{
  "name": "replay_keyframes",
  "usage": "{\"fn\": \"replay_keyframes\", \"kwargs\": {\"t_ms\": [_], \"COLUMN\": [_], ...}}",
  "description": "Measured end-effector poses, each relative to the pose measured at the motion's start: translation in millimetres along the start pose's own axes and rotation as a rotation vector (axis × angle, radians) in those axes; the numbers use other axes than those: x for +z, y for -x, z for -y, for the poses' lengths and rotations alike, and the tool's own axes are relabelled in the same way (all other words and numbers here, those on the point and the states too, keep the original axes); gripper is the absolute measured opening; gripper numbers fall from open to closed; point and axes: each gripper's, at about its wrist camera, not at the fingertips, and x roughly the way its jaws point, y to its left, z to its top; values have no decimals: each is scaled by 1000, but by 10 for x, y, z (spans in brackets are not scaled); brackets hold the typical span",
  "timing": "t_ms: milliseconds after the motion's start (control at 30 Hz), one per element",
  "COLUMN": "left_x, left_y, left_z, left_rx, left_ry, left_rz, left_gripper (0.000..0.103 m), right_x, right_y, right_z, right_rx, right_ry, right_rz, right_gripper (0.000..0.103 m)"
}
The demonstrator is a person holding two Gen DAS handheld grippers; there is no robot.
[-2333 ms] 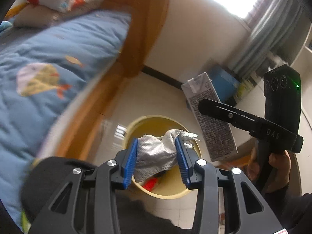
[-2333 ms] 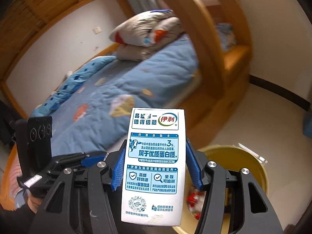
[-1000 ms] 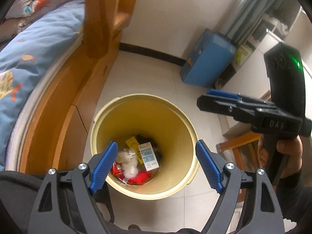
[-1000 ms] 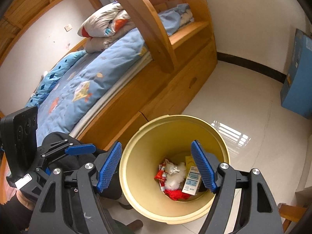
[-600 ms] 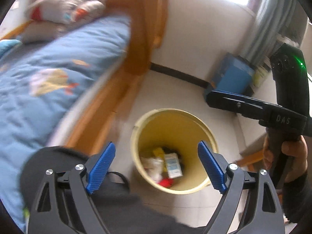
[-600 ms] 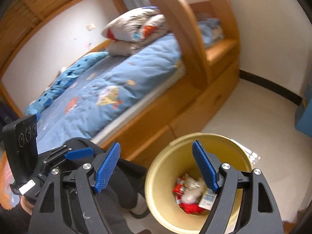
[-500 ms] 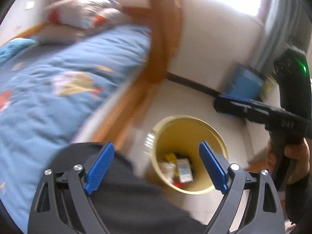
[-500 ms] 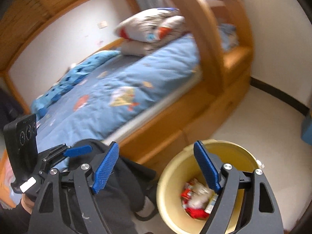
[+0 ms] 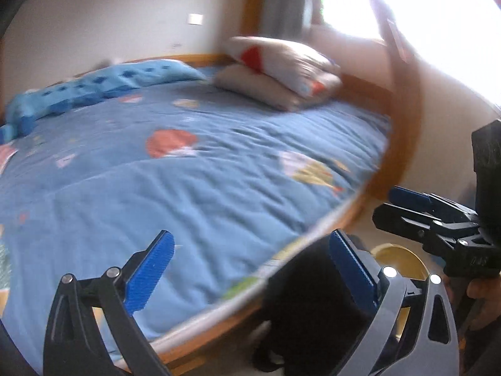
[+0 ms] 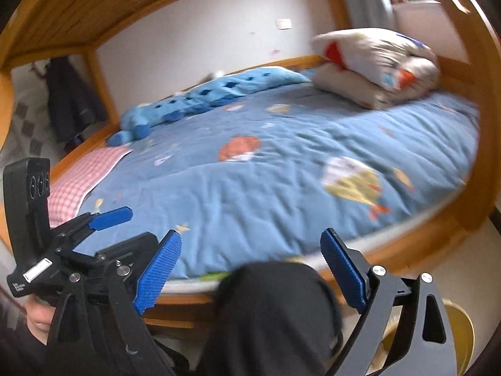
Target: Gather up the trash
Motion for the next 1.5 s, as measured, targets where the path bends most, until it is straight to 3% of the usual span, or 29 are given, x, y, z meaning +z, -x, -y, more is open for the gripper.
{"fn": "replay_keyframes", "kwargs": {"t_ms": [233,467,733,1100,1300,1500], "left_x": [77,219,338,426,412,438], "left_y": [358,728,1005,1148,1237,1245], "left_z": [-610,-1003,-1166,-1199,-1152,-1155], "left_rx": [172,318,390,593,640,636], "left_ry": [96,150,191,169,154,151], "left_rz": [80,168,240,311,370,367], "left_gripper": [99,99,99,99,99,99], "right_x": [319,679,883,771,762,775], "right_y": [-343,-461,-497,-560,-615,-666], "right_z": [-534,-1020,-1296,-1443,-1458,-1440], "right_rx": [111,137,104,39,53,68], "right_ry": [77,152,203,226,215,202], "right_rz": [27,122,213,274,257,230], "right_gripper": [88,91,94,95,95,95]}}
